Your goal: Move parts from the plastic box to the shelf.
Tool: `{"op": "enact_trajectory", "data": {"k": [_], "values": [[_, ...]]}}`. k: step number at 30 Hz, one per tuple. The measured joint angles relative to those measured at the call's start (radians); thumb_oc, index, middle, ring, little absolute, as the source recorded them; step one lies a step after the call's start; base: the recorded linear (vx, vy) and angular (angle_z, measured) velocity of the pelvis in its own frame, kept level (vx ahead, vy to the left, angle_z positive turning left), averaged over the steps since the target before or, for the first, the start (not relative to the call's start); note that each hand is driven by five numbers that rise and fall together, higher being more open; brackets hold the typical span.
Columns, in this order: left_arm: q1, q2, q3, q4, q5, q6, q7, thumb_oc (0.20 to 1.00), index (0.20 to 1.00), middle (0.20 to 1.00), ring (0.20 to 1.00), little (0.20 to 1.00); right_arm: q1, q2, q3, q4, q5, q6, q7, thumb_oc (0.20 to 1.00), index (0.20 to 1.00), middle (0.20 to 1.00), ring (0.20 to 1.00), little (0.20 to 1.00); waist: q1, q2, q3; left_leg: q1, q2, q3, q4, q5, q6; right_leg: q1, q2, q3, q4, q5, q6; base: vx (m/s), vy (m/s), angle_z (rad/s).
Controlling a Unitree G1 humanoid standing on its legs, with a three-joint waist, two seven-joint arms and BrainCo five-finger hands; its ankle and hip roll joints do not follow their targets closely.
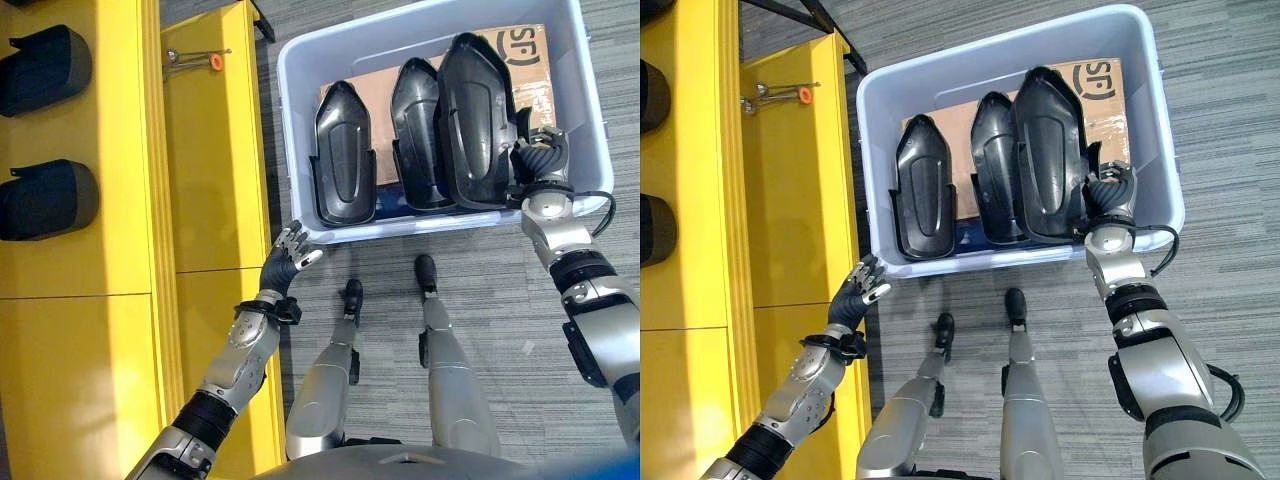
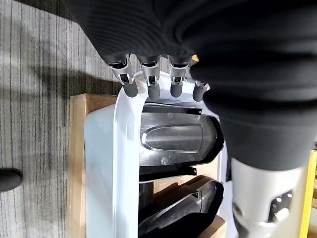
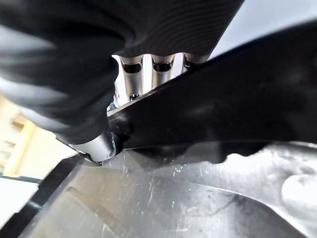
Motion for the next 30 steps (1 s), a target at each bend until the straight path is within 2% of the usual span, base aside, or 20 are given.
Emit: {"op": "enact_trajectory", "data": {"k": [2, 3, 5, 8, 14, 16, 18, 19, 20, 21, 23, 24, 25, 26, 27, 28, 29, 30], "values": [[0.013, 0.006, 0.006, -0.001, 0.0, 0.003, 0.0, 1.0, 1.0, 1.0, 1.0, 1.0, 0.042, 0.002, -0.007, -0.125, -0.01, -0.025, -0.006, 0.2, 0.2, 0.2, 0.2, 0.2, -0.013, -0.024, -0.012, 0.003, 0.002, 0.001, 0.0, -0.002, 0.002, 0.004, 0.002, -0.001, -0.001, -0.001, -0.001, 0.03, 0.008, 0.02], [0.018, 0.006, 0.016, -0.001, 0.0, 0.018, 0.0, 1.0, 1.0, 1.0, 1.0, 1.0, 0.092, 0.002, -0.041, -0.252, -0.021, -0.029, -0.014, 0.2, 0.2, 0.2, 0.2, 0.2, -0.016, -0.028, -0.011, 0.014, 0.003, -0.003, 0.0, -0.003, 0.001, 0.018, 0.001, -0.007, -0.002, -0.001, -0.001, 0.06, 0.013, 0.04], [0.032, 0.006, 0.035, -0.003, 0.0, 0.021, -0.001, 1.0, 1.0, 1.0, 1.0, 1.0, 0.127, 0.004, -0.042, -0.343, -0.023, -0.034, -0.018, 0.2, 0.2, 0.2, 0.2, 0.2, -0.016, -0.03, -0.011, 0.048, 0.005, -0.003, 0.0, -0.01, 0.001, 0.054, 0.002, -0.008, -0.006, -0.004, -0.003, 0.05, 0.006, 0.02], [0.072, 0.008, 0.085, -0.019, 0.0, 0.021, 0.0, 1.0, 1.0, 1.0, 1.0, 1.0, 0.223, 0.021, -0.044, -0.516, -0.061, -0.047, -0.005, 0.2, 0.2, 0.2, 0.2, 0.2, -0.017, -0.055, -0.028, 0.09, 0.009, -0.005, 0.0, -0.024, 0.001, 0.109, 0.004, -0.013, -0.032, -0.009, -0.004, 0.05, -0.002, 0.01], [0.128, 0.029, 0.113, -0.022, 0.001, 0.04, -0.004, 1.0, 1.0, 1.0, 1.0, 1.0, 0.307, 0.068, -0.042, -0.615, -0.099, -0.074, 0.051, 0.2, 0.2, 0.2, 0.2, 0.2, -0.019, -0.113, -0.069, 0.127, 0.013, -0.016, 0.0, -0.036, 0.003, 0.162, 0.005, -0.024, -0.055, -0.009, -0.009, 0.04, -0.029, 0.05], [0.138, 0.03, 0.126, -0.022, 0.0, 0.044, -0.006, 1.0, 1.0, 1.0, 1.0, 1.0, 0.313, 0.073, -0.041, -0.615, -0.099, -0.074, 0.066, 0.2, 0.2, 0.2, 0.2, 0.2, -0.017, -0.119, -0.072, 0.137, 0.013, -0.022, 0.0, -0.039, 0.003, 0.174, 0.005, -0.027, -0.055, -0.01, -0.008, 0.06, -0.053, 0.04], [0.183, 0.027, 0.168, -0.05, 0.0, 0.057, -0.009, 1.0, 1.0, 1.0, 1.0, 1.0, 0.338, 0.097, -0.02, -0.652, -0.086, -0.073, 0.102, 0.2, 0.2, 0.2, 0.2, 0.2, -0.016, -0.13, -0.078, 0.174, 0.023, -0.019, 0.0, -0.054, 0.001, 0.203, 0.016, -0.026, -0.043, -0.022, -0.012, 0.04, -0.063, -0.17], [0.21, 0.027, 0.193, -0.059, 0.0, 0.058, -0.008, 1.0, 1.0, 1.0, 1.0, 1.0, 0.345, 0.11, 0.019, -0.678, -0.053, -0.073, 0.138, 0.2, 0.2, 0.2, 0.2, 0.2, -0.01, -0.141, -0.082, 0.209, 0.04, -0.002, 0.001, -0.069, 0.002, 0.206, 0.035, -0.015, 0.004, -0.044, -0.006, 0.03, -0.179, -0.32], [0.227, 0.034, 0.208, -0.058, 0.0, 0.059, -0.008, 1.0, 1.0, 1.0, 1.0, 1.0, 0.353, 0.135, 0.048, -0.694, -0.038, -0.08, 0.179, 0.2, 0.2, 0.2, 0.2, 0.2, -0.012, -0.163, -0.112, 0.226, 0.051, 0.004, 0.006, -0.081, 0.0, 0.207, 0.047, -0.012, 0.041, -0.077, -0.02, 0.0, -0.208, -0.26], [0.225, 0.025, 0.214, -0.059, 0.0, 0.059, -0.006, 1.0, 1.0, 1.0, 1.0, 1.0, 0.353, 0.145, 0.048, -0.696, -0.018, -0.081, 0.191, 0.2, 0.2, 0.2, 0.2, 0.2, -0.01, -0.168, -0.119, 0.23, 0.062, -0.003, 0.01, -0.086, -0.007, 0.208, 0.058, -0.017, 0.058, -0.085, -0.021, -0.04, -0.266, 0.05], [0.221, -0.007, 0.234, -0.059, -0.001, 0.059, -0.002, 1.0, 1.0, 1.0, 1.0, 1.0, 0.366, 0.139, 0.048, -0.702, 0.021, -0.081, 0.208, 0.2, 0.2, 0.2, 0.2, 0.2, -0.006, -0.183, -0.134, 0.226, 0.079, -0.036, 0.022, -0.09, -0.016, 0.23, 0.067, -0.054, 0.061, -0.1, -0.04, -0.07, -0.12, 0.45], [0.219, -0.022, 0.228, -0.053, -0.011, 0.059, -0.002, 1.0, 1.0, 1.0, 1.0, 1.0, 0.377, 0.13, 0.038, -0.703, 0.025, -0.086, 0.209, 0.2, 0.2, 0.2, 0.2, 0.2, 0.0, -0.183, -0.137, 0.216, 0.084, -0.071, 0.031, -0.085, -0.026, 0.245, 0.069, -0.089, 0.054, -0.104, -0.045, -0.09, -0.085, 1.23], [0.22, -0.063, 0.207, -0.035, -0.025, 0.06, 0.001, 1.0, 1.0, 1.0, 1.0, 1.0, 0.417, 0.121, 0.004, -0.699, 0.037, -0.09, 0.209, 0.2, 0.2, 0.2, 0.2, 0.2, 0.019, -0.175, -0.16, 0.19, 0.099, -0.135, 0.041, -0.089, -0.025, 0.249, 0.071, -0.155, 0.042, -0.114, -0.063, -0.08, -0.047, 1.21], [0.244, -0.063, 0.199, -0.025, -0.033, 0.064, 0.0, 1.0, 1.0, 1.0, 1.0, 1.0, 0.417, 0.126, 0.004, -0.701, 0.04, -0.089, 0.21, 0.2, 0.2, 0.2, 0.2, 0.2, 0.041, -0.161, -0.158, 0.165, 0.098, -0.137, 0.046, -0.062, -0.039, 0.255, 0.073, -0.186, 0.042, -0.112, -0.071, -0.13, -0.048, 1.74], [0.218, -0.095, 0.175, 0.014, -0.037, 0.075, -0.001, 1.0, 1.0, 1.0, 1.0, 1.0, 0.457, 0.092, -0.015, -0.697, 0.041, -0.094, 0.204, 0.2, 0.2, 0.2, 0.2, 0.2, 0.04, -0.141, -0.158, 0.119, 0.074, -0.14, 0.087, -0.028, -0.054, 0.254, 0.044, -0.239, 0.063, -0.136, -0.06, -0.1, 0.03, 1.95], [0.202, -0.123, 0.149, 0.037, -0.038, 0.077, 0.0, 1.0, 1.0, 1.0, 1.0, 1.0, 0.514, 0.058, -0.043, -0.698, 0.048, -0.089, 0.202, 0.2, 0.2, 0.2, 0.2, 0.2, 0.032, -0.115, -0.173, 0.098, 0.063, -0.133, 0.112, -0.024, -0.053, 0.286, 0.02, -0.323, 0.03, -0.141, -0.085, -0.1, 0.041, 1.98], [0.219, -0.121, 0.135, 0.025, -0.037, 0.078, -0.002, 1.0, 1.0, 1.0, 1.0, 1.0, 0.537, 0.061, -0.053, -0.697, 0.052, -0.082, 0.203, 0.2, 0.2, 0.2, 0.2, 0.2, 0.061, -0.115, -0.173, 0.123, 0.067, -0.116, 0.115, -0.047, -0.043, 0.299, 0.008, -0.35, 0.023, -0.143, -0.114, -0.07, 0.086, 1.56], [0.229, -0.106, 0.137, 0.017, -0.037, 0.08, -0.002, 1.0, 1.0, 1.0, 1.0, 1.0, 0.563, 0.09, -0.059, -0.712, 0.052, -0.082, 0.208, 0.2, 0.2, 0.2, 0.2, 0.2, 0.063, -0.138, -0.177, 0.137, 0.086, -0.028, 0.177, -0.074, -0.042, 0.322, -0.018, -0.388, -0.005, -0.124, -0.123, -0.03, 0.168, 1.07]]}}
